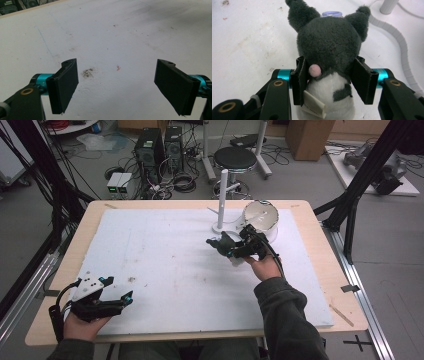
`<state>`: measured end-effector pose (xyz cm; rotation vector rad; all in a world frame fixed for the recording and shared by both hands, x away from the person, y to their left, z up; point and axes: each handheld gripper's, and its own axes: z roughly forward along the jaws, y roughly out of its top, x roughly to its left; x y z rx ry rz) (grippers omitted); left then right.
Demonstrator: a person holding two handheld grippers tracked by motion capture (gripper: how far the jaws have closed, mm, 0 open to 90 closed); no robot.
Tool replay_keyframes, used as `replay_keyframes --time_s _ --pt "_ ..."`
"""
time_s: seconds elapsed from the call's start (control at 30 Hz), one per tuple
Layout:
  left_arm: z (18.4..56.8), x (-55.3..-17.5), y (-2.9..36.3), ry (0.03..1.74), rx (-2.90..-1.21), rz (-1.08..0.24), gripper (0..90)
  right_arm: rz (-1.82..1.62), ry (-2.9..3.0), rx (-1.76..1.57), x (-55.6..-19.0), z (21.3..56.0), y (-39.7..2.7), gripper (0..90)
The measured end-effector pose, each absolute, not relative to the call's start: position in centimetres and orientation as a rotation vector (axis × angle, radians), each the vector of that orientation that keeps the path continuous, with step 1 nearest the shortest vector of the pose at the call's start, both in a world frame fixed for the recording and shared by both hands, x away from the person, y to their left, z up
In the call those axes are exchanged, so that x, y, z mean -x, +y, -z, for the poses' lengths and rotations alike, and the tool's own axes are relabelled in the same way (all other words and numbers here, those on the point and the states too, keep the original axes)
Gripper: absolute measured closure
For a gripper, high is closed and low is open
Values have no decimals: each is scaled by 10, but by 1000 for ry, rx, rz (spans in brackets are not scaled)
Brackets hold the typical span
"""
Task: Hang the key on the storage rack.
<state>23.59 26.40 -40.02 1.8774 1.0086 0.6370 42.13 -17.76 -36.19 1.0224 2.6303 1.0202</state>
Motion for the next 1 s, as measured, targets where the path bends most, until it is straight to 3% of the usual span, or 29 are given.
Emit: replay_keyframes --time_s 1.0 --pt "400 -236 264 1006 -1880 -642 196 -1102 2580 -947 -417 321 -186 500"
